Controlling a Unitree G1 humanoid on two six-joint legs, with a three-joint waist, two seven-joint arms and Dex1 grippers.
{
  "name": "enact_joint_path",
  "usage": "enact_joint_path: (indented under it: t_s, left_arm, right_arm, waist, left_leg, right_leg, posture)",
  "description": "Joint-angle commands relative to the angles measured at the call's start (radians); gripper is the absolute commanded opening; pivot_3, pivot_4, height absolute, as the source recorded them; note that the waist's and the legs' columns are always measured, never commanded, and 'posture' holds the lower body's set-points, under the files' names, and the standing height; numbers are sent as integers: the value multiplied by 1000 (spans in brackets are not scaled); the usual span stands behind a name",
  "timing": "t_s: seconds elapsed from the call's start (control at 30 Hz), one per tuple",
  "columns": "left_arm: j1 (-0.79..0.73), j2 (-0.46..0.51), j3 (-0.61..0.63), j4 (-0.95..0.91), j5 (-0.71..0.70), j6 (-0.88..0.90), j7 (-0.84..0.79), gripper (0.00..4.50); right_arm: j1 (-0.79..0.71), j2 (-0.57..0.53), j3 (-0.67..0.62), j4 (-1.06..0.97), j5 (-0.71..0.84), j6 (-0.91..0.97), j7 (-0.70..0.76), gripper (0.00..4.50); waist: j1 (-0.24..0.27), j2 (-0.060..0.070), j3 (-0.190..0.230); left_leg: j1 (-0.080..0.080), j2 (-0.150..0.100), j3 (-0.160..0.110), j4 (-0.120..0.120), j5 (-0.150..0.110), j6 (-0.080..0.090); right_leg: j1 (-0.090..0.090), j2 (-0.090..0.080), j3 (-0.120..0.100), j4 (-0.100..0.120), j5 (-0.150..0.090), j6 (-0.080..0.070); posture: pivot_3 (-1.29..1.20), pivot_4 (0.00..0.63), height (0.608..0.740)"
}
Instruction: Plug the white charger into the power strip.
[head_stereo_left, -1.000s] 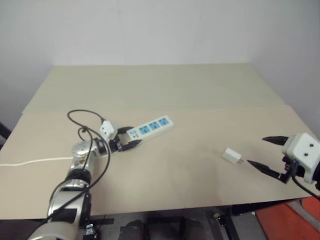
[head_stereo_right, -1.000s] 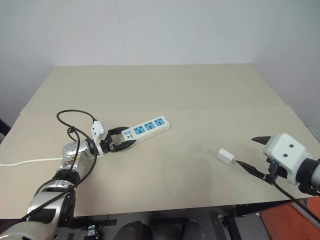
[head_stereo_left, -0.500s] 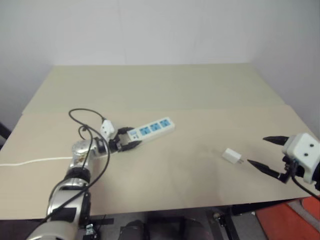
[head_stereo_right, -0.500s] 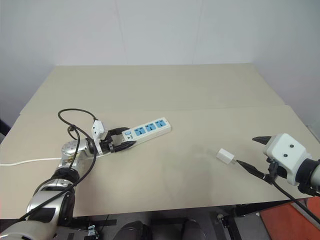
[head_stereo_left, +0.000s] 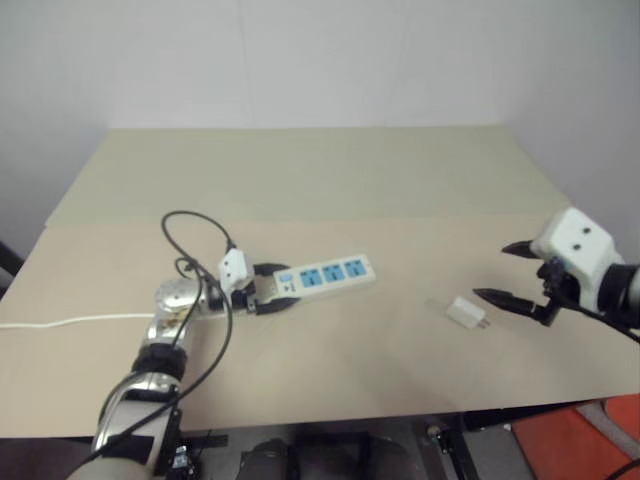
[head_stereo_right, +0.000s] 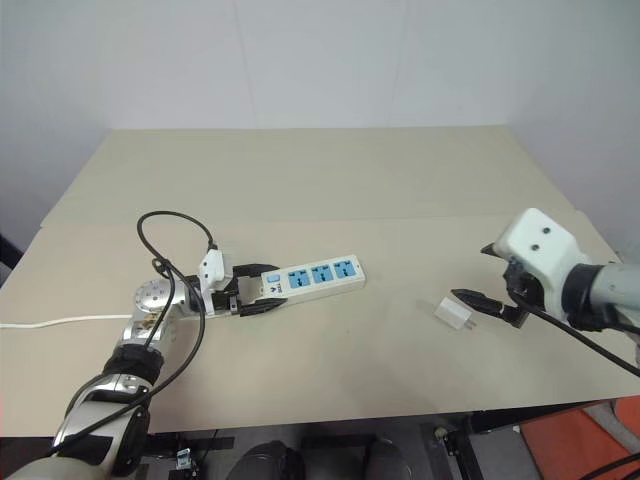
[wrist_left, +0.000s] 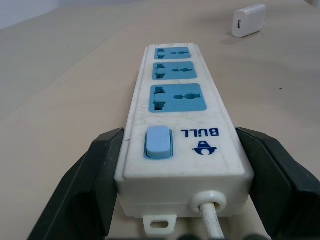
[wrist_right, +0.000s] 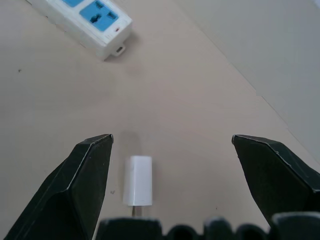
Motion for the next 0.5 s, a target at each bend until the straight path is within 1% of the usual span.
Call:
enact_joint_path:
  t_s: [0.03,0.17,0.23,0.37,0.5]
  left_arm:
    - [21,-11,-25,-44,16,-10,32,3238]
    - [32,-20,-33,-46,20,-10,56,3238]
    - [36,-27,-38,-49,19,-8,66,3238]
    - [46,-40,-52,-52,27,-13,82,3238]
    - [55,-47,-61,-62,31,-5,94,3238]
  right_arm:
    - [-175,-90,155,21,44,198,39,4500]
    - [-433,-73,367,90,47,393,56,4500]
    - [-535,-64,451,121,38,454,70,4500]
    - [-671,-55,590,172,5,496,95,4500]
    - [-741,-36,703,217,-39,500,109,4500]
  waist:
    - [-2,0,0]
    - [-3,0,0]
    - [-4,0,0]
    - [-1,1,-1]
    - [-1,1,-1]
  left_leg:
    - [0,0,0,1,0,0]
    - [-1,0,-1,1,0,0]
    - [-3,0,-1,1,0,0]
    - [-10,0,0,2,0,0]
    - [-12,0,0,5,0,0]
  right_leg:
    - [-1,-1,0,-1,0,0]
    - [-2,-1,0,-1,0,-1]
    - [-4,-2,0,0,1,-1]
    - [-11,-2,-1,1,1,-1]
    - [-11,-2,-2,0,2,0]
  posture:
    - [0,150,740]
    - [0,150,740]
    - [0,150,740]
    - [0,150,740]
    - [0,150,740]
